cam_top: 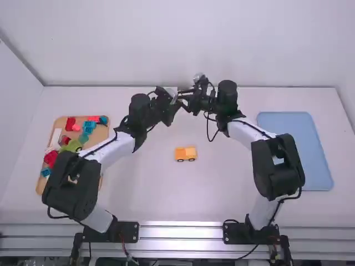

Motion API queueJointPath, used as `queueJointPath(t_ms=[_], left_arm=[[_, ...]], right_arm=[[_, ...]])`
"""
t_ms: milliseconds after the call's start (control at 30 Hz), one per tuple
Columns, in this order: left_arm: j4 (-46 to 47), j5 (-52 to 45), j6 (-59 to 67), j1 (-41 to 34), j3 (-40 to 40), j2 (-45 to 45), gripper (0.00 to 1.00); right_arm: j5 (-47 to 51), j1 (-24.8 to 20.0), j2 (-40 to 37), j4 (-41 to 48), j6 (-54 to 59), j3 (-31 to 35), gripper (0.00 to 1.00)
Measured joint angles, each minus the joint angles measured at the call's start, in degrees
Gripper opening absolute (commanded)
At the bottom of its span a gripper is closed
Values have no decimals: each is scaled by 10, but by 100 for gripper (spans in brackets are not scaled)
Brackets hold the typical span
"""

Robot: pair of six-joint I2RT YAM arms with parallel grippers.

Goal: Assemble lego blocks to make yellow taxi

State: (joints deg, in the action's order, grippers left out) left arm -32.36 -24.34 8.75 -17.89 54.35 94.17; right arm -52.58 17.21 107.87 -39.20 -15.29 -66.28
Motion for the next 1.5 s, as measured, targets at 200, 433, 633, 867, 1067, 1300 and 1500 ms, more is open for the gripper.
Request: queueJointPath(t_ms=[200, 433, 633, 867, 1067, 1300, 1500], left_arm=[[-6, 2, 1, 0, 0, 2, 35], [-10, 0, 2, 0, 0, 2, 99], [56, 20, 0, 0, 0, 2, 99], [121, 86, 0, 0, 0, 2, 99], [124, 129, 0, 0, 0, 2, 99], [127, 208, 0, 0, 0, 0, 99], [153, 256, 0, 0, -3, -43, 99]], right_arm=[[3, 0, 0, -1, -2, 0, 28], [28, -2, 0, 2, -2, 0, 23], [132, -7, -1, 39, 25, 0, 17], [277, -21, -30, 396, 134, -50, 17], [326, -10, -31, 617, 231, -136, 17], [345, 14, -25, 734, 291, -158, 18], [346, 17, 15, 759, 319, -158, 18]])
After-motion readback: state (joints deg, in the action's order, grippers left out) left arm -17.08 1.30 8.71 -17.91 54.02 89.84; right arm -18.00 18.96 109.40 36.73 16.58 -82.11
